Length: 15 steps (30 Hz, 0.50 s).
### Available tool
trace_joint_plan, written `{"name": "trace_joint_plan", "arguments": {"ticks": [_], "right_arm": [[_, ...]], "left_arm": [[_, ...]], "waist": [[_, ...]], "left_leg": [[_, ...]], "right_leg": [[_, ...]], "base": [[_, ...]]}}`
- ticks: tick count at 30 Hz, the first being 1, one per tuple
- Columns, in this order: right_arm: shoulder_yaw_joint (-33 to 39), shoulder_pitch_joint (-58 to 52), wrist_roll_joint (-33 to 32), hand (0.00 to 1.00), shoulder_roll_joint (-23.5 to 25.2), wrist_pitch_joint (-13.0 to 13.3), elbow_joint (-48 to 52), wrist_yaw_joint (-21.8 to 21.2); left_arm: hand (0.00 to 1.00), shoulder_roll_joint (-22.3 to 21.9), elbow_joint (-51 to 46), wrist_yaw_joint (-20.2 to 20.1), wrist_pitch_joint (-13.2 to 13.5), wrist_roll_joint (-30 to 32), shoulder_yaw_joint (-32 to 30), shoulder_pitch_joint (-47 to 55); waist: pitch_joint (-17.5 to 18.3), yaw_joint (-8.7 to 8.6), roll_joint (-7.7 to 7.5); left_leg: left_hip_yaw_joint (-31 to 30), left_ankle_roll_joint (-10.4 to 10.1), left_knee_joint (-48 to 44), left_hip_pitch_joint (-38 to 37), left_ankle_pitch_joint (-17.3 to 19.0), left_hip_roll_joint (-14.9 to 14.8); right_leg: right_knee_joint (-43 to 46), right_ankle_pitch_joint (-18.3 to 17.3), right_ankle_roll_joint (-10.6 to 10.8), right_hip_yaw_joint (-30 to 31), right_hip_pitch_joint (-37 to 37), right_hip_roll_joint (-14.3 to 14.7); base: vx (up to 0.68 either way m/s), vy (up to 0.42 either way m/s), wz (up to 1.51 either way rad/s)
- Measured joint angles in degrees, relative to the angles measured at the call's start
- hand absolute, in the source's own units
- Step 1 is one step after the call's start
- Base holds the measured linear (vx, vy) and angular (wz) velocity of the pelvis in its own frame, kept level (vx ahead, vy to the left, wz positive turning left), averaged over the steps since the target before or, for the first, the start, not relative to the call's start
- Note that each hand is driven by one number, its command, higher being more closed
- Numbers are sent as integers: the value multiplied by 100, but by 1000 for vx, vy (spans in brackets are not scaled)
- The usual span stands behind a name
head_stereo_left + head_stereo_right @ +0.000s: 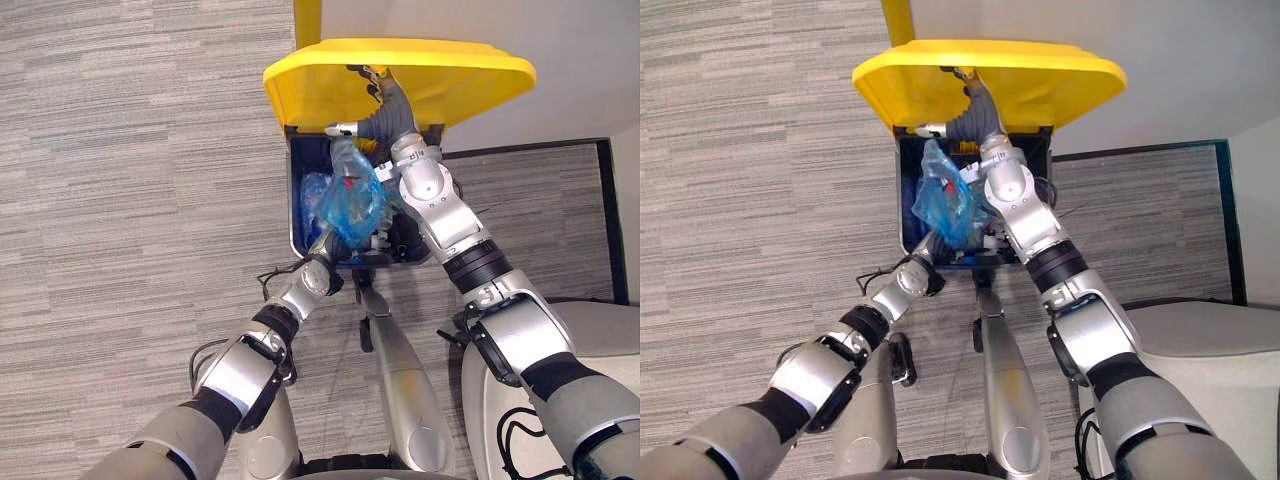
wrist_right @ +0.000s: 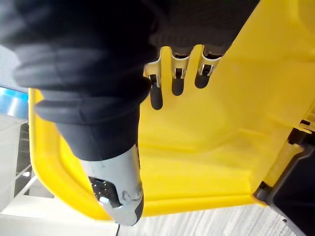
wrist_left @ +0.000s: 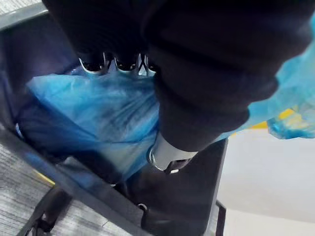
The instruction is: Gather rubbish on tea table into small bin, then transfer packed bag to large trash can.
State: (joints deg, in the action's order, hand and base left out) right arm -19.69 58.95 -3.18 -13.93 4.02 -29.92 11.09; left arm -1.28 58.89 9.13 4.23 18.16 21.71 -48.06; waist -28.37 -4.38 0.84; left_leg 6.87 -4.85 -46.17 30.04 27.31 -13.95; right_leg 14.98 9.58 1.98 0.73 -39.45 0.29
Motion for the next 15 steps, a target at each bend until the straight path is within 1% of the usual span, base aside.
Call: {"name": "trace_joint_plan", "arguments": {"ticks": [3, 8, 10, 13, 15], "right_arm": [[-3, -102, 315, 0, 12, 0, -1, 1], [-151, -300, 972, 0, 5, 0, -140, -2], [-253, -323, 1368, 0, -1, -22, -552, -8], [-292, -410, 1738, 0, -33, -68, -874, -11], [-290, -546, 1789, 0, -108, -80, -994, -13]], "left_arm": [[0, -25, -44, -1, 4, -1, -1, 41], [0, 4, -30, 4, 4, -20, -14, 303], [0, 70, -26, 5, 5, -29, -2, 436], [0, 183, 34, 9, 4, -136, 13, 493], [0, 215, 28, 30, 14, -204, 27, 495]], "waist": [[5, 41, -4], [23, 46, -3], [122, 63, -4], [128, 68, -6], [128, 69, -5]], "left_leg": [[35, -4, 7, -78, -3, -1], [136, -5, 47, -325, -1, -11], [191, -8, 70, -355, -4, -4], [231, -40, 180, -511, -29, 9], [176, -67, 284, -628, -79, 40]], "right_leg": [[26, 0, 0, 37, 38, 9], [-11, 8, 7, 149, 216, 56], [-61, 45, 53, 204, 223, 64], [-238, 121, 96, 230, 398, 65], [-317, 133, 92, 196, 539, 47]], "base": [[-2, -44, -4], [-9, -23, -10], [-11, -34, -10], [-2, -25, -6], [-1, -25, 14]]}}
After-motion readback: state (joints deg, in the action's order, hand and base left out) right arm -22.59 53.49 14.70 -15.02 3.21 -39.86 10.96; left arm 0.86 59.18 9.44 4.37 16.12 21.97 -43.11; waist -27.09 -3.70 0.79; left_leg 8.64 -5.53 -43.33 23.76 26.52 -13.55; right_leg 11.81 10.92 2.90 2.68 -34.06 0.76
